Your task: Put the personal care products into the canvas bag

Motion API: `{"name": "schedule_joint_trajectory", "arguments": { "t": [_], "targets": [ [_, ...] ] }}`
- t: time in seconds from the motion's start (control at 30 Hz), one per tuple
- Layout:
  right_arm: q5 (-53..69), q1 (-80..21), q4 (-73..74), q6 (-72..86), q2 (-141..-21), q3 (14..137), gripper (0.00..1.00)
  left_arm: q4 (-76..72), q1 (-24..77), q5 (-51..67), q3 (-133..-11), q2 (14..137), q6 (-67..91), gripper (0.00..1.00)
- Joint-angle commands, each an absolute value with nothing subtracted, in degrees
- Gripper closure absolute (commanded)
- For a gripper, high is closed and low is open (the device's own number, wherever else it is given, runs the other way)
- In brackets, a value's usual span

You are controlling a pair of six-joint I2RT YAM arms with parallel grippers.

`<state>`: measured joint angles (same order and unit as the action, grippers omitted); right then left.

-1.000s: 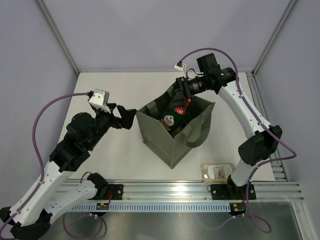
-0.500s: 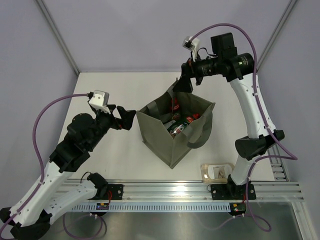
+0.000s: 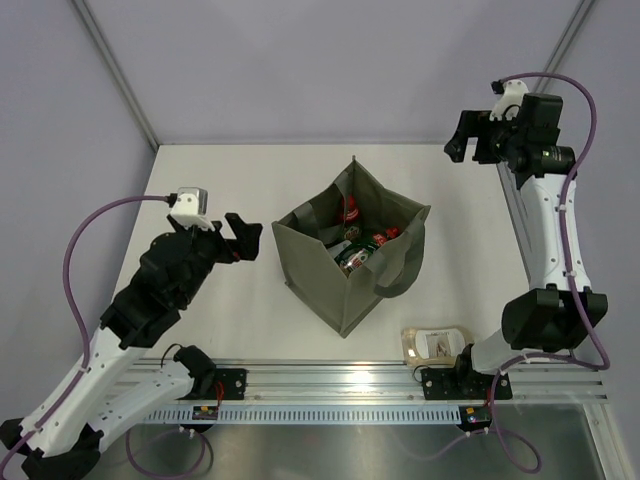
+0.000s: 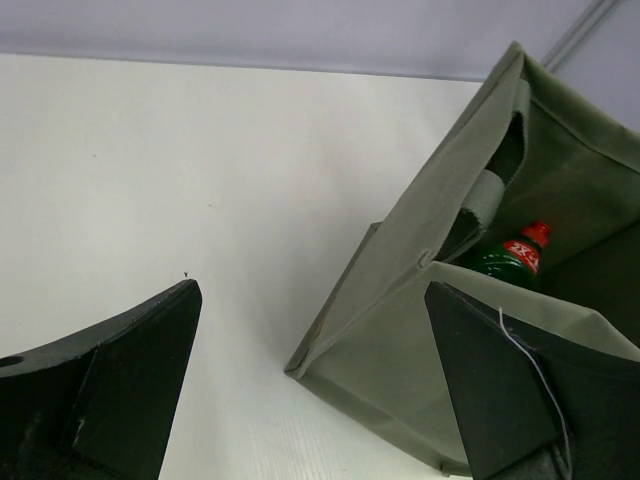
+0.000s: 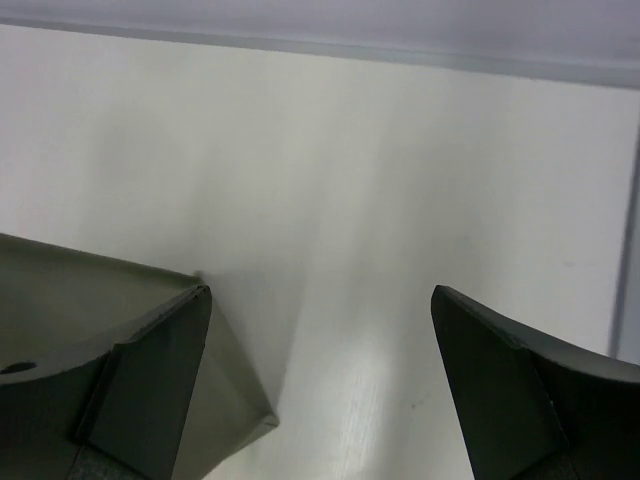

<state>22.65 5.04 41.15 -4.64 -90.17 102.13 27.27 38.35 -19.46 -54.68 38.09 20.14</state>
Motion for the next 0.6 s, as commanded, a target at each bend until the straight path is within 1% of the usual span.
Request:
{"name": "schedule_joint_trajectory", "arguments": {
  "t": [0.0,0.13,0.17,0.27,0.57],
  "targets": [
    [12.85,5.10,33.05,-3.34,-83.50,94.87,0.00,26.72,37.62,-24.87,-54.67,38.84,23.99,0.01],
    [8.62,5.19,32.61,-3.96,-79.20,87.11,0.00,29.70,36.04,-28.56,-55.98,41.48,26.98,0.01],
    [8.00,5.19,32.17,-3.96,-78.49,84.40,0.00,30.32,35.51,-28.74,-56.25,42.09,27.42,0.01],
    [6.24,5.19,30.85,-3.35,-76.73,81.31,0.01,31.03,33.14,-27.43,-56.51,44.03,29.09,0.01],
    [0.27,5.19,26.29,-0.62,-75.33,81.22,0.00,26.46,26.29,-19.78,-55.11,47.02,29.09,0.01]
  ]
}}
